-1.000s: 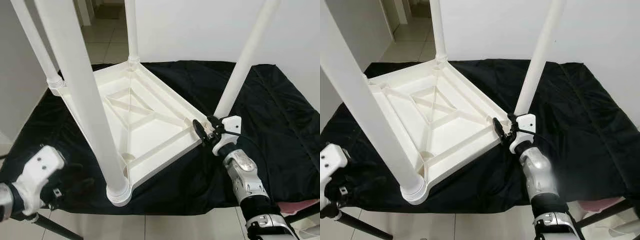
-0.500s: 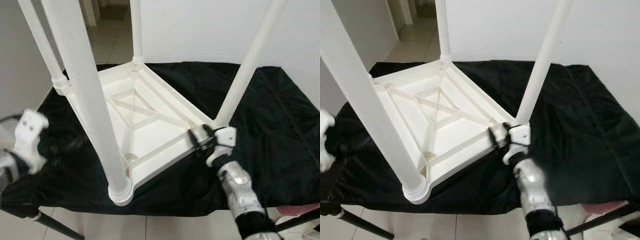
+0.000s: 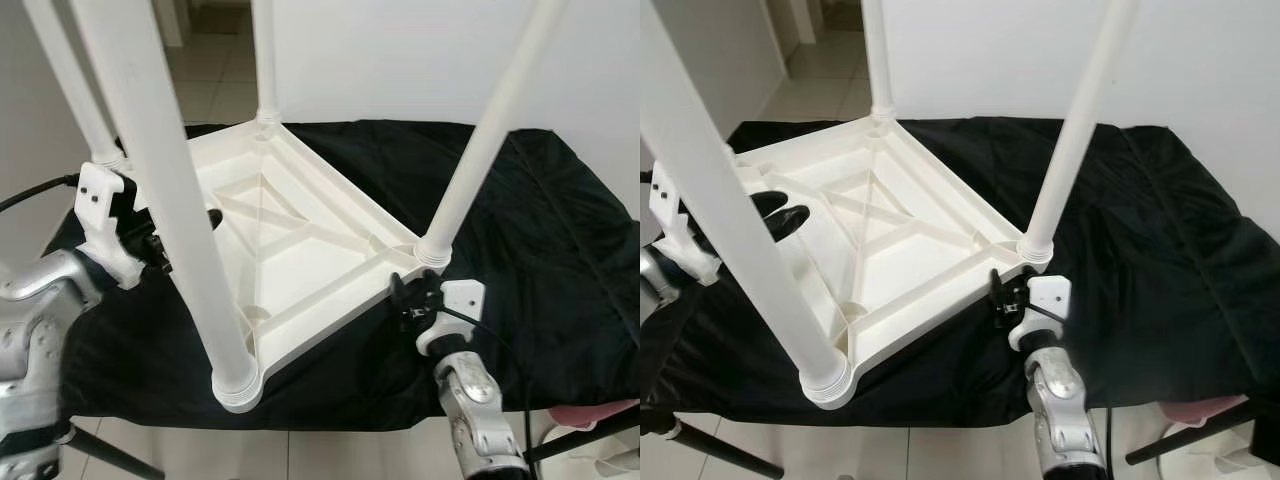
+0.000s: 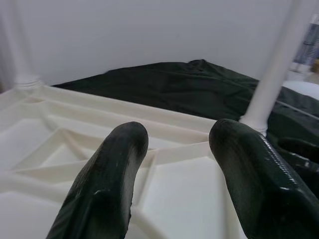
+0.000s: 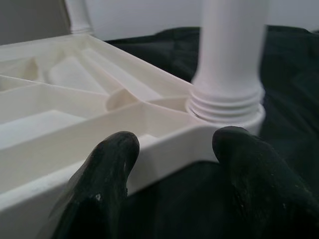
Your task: Building children table
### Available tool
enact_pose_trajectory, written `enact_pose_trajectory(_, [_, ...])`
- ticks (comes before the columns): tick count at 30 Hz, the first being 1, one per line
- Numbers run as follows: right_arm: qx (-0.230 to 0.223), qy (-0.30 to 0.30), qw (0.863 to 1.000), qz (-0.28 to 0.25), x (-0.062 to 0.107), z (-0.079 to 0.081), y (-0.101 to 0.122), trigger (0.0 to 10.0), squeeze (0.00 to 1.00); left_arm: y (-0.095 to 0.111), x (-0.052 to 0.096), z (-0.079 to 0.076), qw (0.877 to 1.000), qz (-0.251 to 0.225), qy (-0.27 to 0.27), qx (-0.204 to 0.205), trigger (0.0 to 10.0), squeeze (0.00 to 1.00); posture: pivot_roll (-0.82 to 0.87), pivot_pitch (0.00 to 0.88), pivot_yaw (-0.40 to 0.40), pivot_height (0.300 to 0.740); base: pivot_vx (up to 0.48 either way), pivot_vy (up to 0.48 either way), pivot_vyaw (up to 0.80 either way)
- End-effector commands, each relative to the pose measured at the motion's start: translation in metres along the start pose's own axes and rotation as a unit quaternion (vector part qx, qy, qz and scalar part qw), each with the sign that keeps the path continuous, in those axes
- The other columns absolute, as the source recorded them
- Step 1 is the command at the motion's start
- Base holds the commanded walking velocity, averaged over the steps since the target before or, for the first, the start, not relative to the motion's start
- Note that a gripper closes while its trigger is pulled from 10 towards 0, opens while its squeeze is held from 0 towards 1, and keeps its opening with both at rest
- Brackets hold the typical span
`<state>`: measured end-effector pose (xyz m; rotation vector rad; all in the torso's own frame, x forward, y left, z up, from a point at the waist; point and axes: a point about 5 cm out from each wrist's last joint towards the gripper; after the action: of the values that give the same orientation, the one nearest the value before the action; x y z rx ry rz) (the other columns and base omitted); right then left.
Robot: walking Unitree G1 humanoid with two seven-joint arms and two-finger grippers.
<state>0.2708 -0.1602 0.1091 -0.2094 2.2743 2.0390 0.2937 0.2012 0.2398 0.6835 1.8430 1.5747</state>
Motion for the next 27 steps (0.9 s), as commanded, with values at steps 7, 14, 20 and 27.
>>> enact_pose_trajectory(7, [-0.020,-0.088,0.993,0.073,0.016,-0.007,-0.015,10.0,0.00,0.000,-0.019,-0.024,0.994,-0.012,-0.099,0.041,10.0,0.00,-0.02,0.087,0.033,0.740,0.000,0.000,0.00])
enact_pose_trajectory(14, [-0.025,-0.096,0.990,0.104,0.001,-0.004,-0.020,10.0,0.00,-0.011,-0.026,-0.047,0.986,0.009,-0.155,0.059,10.0,0.00,-0.02,0.086,0.045,0.740,0.000,0.000,0.00])
enact_pose_trajectory(20, [-0.010,-0.066,0.991,0.116,-0.030,-0.003,-0.015,10.0,0.00,-0.017,-0.030,-0.069,0.979,0.028,-0.195,0.054,10.0,0.00,-0.01,0.076,0.037,0.740,0.000,0.000,0.00])
enact_pose_trajectory(27, [0.005,-0.049,0.993,0.109,-0.049,-0.004,-0.008,10.0,0.00,-0.024,-0.034,-0.084,0.977,0.034,-0.203,0.058,10.0,0.00,0.00,0.061,0.018,0.740,0.000,0.000,0.00])
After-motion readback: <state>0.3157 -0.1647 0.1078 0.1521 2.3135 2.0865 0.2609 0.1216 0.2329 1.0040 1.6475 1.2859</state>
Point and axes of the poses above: a point about 5 cm out from each wrist's last joint towards the gripper, its own x axis pointing back from the gripper into the wrist, its own y axis along the axis of the wrist's last joint, z = x × y, and after that the axes turned 9 degrees about x, right-handed
